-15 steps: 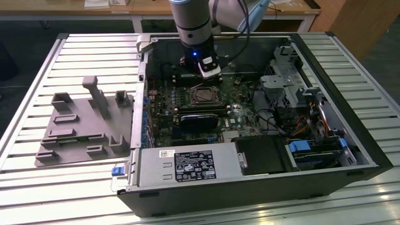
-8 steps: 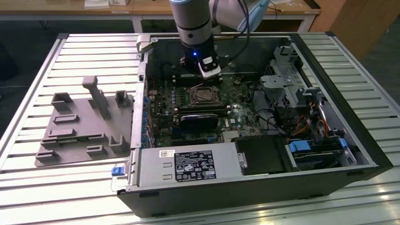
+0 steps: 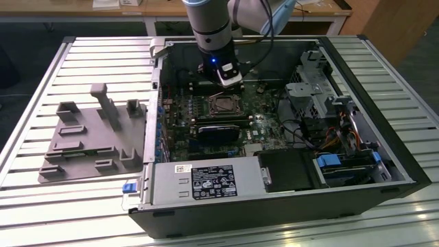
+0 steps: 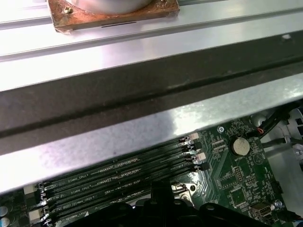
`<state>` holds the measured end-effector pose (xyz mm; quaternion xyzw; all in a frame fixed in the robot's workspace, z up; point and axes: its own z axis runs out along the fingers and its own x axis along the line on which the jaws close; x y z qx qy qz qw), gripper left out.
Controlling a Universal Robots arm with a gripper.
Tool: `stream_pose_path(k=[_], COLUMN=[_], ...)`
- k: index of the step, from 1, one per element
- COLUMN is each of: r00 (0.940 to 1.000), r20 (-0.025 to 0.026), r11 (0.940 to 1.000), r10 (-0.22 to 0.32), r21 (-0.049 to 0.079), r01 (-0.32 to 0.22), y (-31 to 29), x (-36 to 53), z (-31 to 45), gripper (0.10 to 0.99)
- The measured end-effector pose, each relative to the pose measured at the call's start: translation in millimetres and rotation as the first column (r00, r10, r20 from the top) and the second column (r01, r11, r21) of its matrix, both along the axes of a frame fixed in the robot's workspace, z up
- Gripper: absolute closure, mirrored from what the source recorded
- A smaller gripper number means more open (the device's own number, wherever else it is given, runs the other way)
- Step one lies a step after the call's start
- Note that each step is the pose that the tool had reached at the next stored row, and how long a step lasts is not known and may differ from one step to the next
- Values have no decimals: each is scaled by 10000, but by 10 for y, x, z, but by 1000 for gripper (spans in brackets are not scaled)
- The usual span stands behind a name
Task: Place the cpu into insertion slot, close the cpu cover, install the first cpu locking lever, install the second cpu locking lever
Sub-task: 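Install the first cpu locking lever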
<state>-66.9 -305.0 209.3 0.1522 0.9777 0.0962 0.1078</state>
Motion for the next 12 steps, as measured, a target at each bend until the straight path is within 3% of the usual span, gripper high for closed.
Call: stream_pose_path(k=[12], r00=[9984], r20=[10], r11=[9984], r10=[-562], r21=[-44], r01=[562], y=[25], x=[-11], z=[-16], gripper=[980])
